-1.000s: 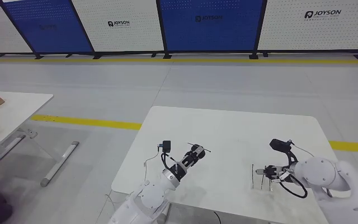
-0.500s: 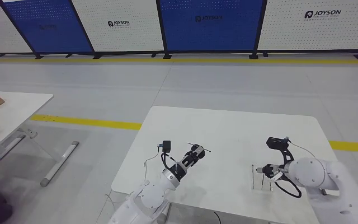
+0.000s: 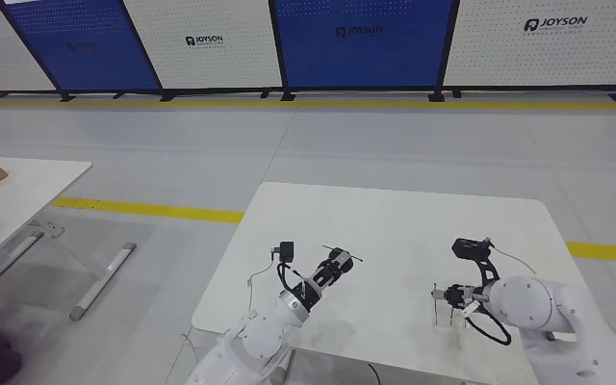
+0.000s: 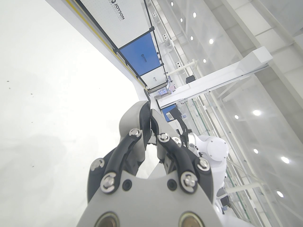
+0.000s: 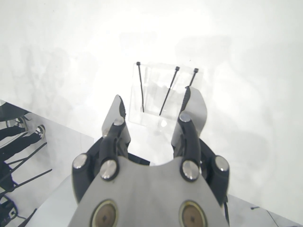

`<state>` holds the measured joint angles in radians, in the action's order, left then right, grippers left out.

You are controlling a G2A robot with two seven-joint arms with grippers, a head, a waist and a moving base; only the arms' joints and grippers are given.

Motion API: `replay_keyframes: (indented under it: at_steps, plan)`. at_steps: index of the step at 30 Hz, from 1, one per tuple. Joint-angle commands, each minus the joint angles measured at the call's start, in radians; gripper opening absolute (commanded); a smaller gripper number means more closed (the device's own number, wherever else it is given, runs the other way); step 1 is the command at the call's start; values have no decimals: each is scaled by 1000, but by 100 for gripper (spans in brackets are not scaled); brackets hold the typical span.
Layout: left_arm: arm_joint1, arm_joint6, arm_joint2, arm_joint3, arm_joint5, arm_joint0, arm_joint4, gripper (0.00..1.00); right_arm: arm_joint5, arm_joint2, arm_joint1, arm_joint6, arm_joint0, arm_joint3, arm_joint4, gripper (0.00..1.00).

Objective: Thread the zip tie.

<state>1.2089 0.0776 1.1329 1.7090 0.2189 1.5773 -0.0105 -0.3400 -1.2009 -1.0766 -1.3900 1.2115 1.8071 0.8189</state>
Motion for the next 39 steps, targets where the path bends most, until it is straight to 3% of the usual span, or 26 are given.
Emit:
replay_keyframes:
  at_steps: [1, 9, 14, 18, 24, 30, 39]
  plan:
    - [0, 0, 0, 0, 0, 0, 0, 0, 0, 0, 0, 0, 0, -2, -1, 100]
    - [0, 0, 0, 0, 0, 0, 0, 0, 0, 0, 0, 0, 0, -2, -1, 100]
    - [0, 0, 0, 0, 0, 0, 0, 0, 76, -42, 8, 75, 47, 40, -28, 100]
    - [0, 0, 0, 0, 0, 0, 0, 0, 0, -81, 20, 0, 81, 131, 70, 100]
    - [0, 0, 0, 0, 0, 0, 0, 0, 0, -71, 32, 0, 119, 160, 210, 100]
    - [0, 0, 0, 0, 0, 0, 0, 0, 0, -11, 34, 0, 99, 156, 310, 100]
    - [0, 0, 0, 0, 0, 0, 0, 0, 0, -11, 34, 0, 99, 156, 310, 100]
